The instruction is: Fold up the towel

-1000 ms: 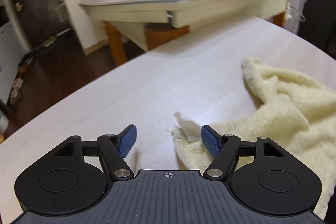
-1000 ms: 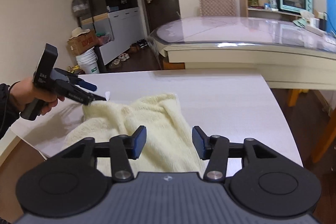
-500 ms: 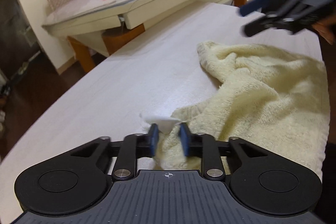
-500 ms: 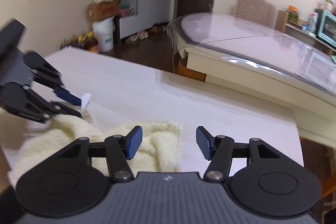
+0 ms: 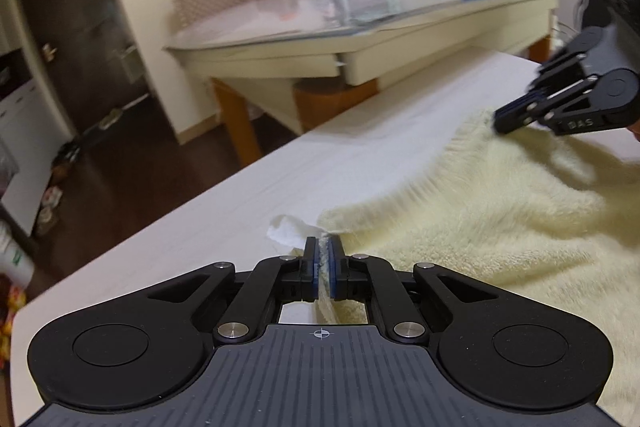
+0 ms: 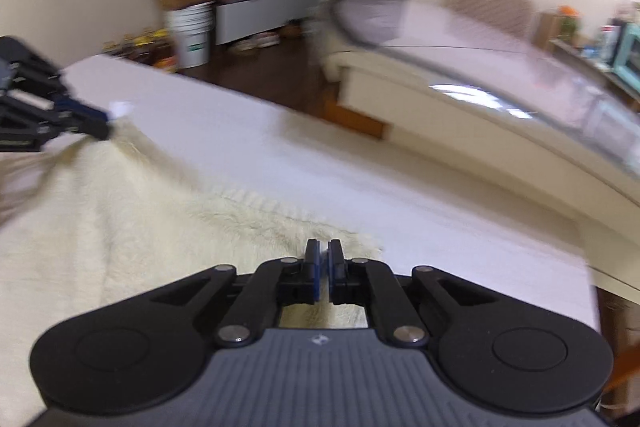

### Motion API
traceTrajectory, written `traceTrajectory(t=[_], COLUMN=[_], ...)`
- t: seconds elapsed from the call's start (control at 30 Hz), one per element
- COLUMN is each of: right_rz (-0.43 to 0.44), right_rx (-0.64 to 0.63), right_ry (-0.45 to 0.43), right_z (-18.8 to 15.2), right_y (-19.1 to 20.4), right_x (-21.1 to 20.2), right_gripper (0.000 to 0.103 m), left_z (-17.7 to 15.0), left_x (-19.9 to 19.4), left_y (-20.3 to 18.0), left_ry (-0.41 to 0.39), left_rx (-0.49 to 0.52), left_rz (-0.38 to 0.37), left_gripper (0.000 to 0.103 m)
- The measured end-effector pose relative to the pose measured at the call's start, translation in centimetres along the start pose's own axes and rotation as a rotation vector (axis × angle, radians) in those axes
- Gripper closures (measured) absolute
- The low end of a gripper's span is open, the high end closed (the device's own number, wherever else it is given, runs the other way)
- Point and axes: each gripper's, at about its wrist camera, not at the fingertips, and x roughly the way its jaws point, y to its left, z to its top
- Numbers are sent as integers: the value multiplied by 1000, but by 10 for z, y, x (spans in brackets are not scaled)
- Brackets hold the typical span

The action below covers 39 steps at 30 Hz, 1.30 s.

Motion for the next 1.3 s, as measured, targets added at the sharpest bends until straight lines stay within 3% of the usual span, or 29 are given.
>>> traceTrajectory(t=[0.07,0.17,0.23,0.33,0.47,0.63,0.83,0.97,1.13,1.3], right_rz=[-20,-25,-22,3,104,244,393,388,321,245], right_rx=[2,13,36,65,69,25,-194,-365,-556,-682], right_ry=[5,-9,-29,-63,-102,-135,-142,-152,-160,-126], right_z=[-1,-4,-6,-11,-23,-53,-75,-79,-81,-80], right_y=[-2,-3,-6,-7,5,48,130,177,215,236], right_x=[2,-2,-12,-36,-76,-126,-152,-151,-140,-117], right_gripper=[92,80,69,60,49,48,49,49,52,62], left_z=[-1,-2,-3,-6,-17,-38,-65,-77,-84,-88], left_x=[6,6,2,-11,-38,-71,-94,-105,-114,-117], left_y=[0,2,6,15,21,5,-6,-3,0,2], left_ry=[10,12,3,-12,-41,-50,-41,-41,-53,-63], left_rx=[-6,-23,-37,-50,-81,-57,-67,-102,-118,-134], left_rz=[3,25,43,63,65,47,68,77,79,77], left_gripper=[98,87,66,60,52,41,27,26,21,20])
